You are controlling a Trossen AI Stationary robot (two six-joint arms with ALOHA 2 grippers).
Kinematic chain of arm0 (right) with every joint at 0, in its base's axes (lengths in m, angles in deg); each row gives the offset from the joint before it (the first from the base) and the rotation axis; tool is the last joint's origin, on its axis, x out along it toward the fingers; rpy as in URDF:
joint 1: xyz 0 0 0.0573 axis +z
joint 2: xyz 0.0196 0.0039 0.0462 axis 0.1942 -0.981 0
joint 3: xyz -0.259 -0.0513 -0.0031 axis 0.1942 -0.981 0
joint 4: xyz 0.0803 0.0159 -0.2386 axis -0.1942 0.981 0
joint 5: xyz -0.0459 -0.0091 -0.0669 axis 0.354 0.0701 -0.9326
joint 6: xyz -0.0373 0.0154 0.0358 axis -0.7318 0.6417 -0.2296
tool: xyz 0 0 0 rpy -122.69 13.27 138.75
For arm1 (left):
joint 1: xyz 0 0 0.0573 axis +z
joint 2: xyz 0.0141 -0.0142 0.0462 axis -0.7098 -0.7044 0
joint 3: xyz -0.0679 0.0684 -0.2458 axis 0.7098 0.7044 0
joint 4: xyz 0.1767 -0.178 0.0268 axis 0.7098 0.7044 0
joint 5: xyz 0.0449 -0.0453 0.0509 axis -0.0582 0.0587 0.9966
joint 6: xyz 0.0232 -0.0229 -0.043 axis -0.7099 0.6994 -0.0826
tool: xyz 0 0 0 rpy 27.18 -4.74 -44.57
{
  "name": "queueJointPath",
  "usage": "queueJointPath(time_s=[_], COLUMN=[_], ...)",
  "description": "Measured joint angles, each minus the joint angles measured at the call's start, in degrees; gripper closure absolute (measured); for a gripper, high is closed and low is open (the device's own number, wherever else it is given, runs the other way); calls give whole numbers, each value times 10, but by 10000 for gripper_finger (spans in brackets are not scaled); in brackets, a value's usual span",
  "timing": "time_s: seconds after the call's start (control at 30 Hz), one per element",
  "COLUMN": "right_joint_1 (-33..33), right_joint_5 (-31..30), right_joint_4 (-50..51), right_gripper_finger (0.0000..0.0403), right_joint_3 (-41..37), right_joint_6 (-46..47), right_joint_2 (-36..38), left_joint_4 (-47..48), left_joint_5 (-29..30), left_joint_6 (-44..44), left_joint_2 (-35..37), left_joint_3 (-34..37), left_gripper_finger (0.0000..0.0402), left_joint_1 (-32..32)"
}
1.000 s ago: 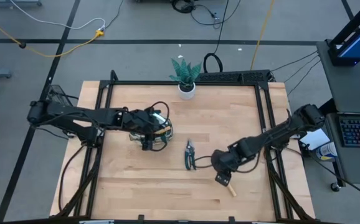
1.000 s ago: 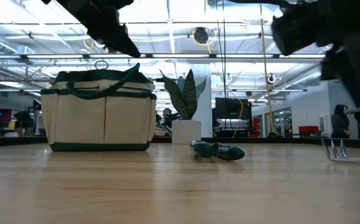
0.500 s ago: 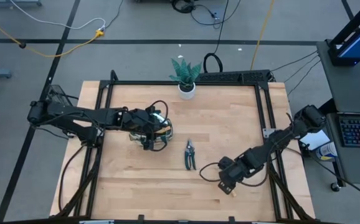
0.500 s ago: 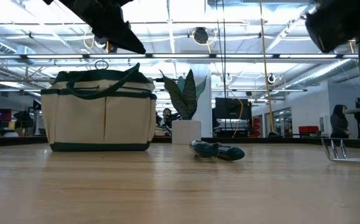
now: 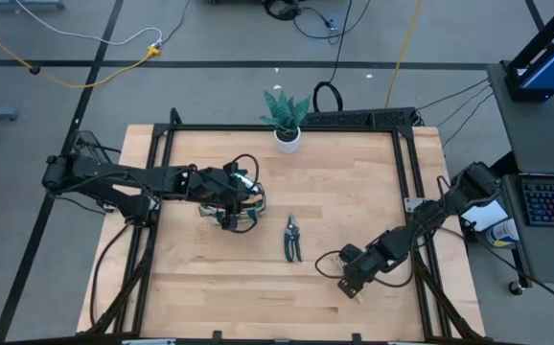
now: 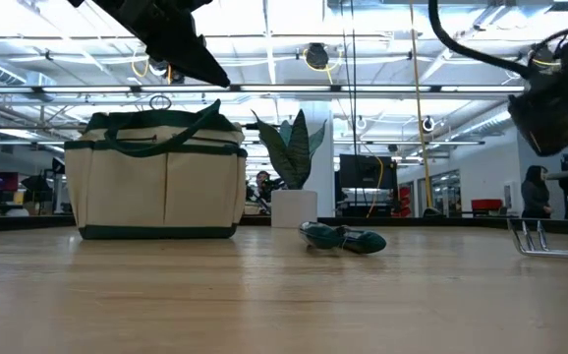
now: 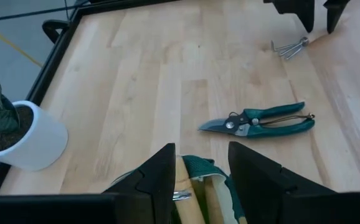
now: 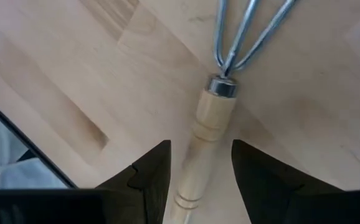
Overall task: Pick & Place Garden tools in Gardening bag
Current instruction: Put the brown hand rake into the brown gardening bag
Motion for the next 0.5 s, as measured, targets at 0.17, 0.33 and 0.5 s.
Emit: queueJointPath(time_s=[0.17, 0.33, 0.5], right_joint_1=[-1, -1, 0], right_joint_5=[0, -6, -35], right_joint_4=[-12, -11, -6], right_gripper_finger=[247, 259, 283], right_joint_3=[-19, -24, -25], right_joint_6=[0, -4, -18], right_joint_2=[1, 2, 2], left_joint_4=[0, 0, 0], left_joint_5=[10, 14, 14], left_joint_6=[0, 0, 1], left_joint_2=[0, 0, 0], left_joint_3=[0, 0, 0], left_gripper_finger=[247, 247, 247], left_joint_1=[1, 1, 1])
